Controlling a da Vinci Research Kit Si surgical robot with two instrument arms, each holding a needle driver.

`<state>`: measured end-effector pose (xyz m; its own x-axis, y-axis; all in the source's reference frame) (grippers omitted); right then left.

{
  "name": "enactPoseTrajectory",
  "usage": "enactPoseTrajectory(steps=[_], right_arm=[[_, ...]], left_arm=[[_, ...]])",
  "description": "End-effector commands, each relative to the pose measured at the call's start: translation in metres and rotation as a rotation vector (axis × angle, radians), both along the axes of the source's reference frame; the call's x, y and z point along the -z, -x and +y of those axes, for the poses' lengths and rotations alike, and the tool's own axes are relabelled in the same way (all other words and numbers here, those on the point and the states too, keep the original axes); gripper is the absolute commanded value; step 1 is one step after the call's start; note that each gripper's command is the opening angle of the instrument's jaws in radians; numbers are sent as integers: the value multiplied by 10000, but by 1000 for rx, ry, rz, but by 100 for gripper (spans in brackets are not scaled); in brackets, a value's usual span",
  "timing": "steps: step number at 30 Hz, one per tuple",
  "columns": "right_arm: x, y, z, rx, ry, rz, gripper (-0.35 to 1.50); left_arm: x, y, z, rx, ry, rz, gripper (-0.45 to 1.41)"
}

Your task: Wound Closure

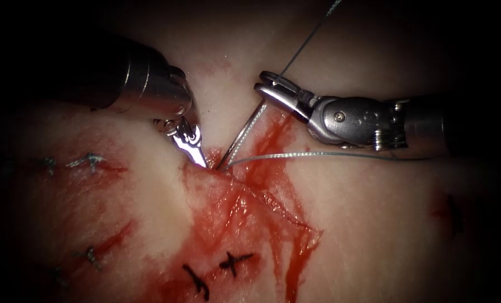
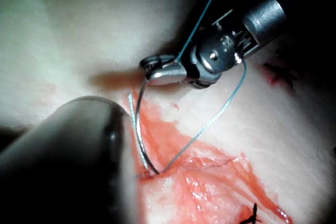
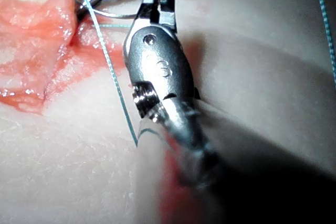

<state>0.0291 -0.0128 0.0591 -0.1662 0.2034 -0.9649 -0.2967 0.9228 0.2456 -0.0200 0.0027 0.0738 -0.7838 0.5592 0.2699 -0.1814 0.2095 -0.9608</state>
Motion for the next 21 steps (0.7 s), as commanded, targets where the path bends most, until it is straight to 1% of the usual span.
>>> enactPoseTrajectory(steps=[1, 11, 21], right_arm=[[-5, -9, -3, 3, -16, 6, -35], [-5, -9, -4, 5, -72, 22, -35], [-5, -8, -2, -53, -98, 40, -35]], left_arm=[[-5, 5, -1, 0, 0, 0, -45], [-6, 5, -2, 3, 2, 1, -45], [-6, 5, -4, -1, 2, 0, -45]])
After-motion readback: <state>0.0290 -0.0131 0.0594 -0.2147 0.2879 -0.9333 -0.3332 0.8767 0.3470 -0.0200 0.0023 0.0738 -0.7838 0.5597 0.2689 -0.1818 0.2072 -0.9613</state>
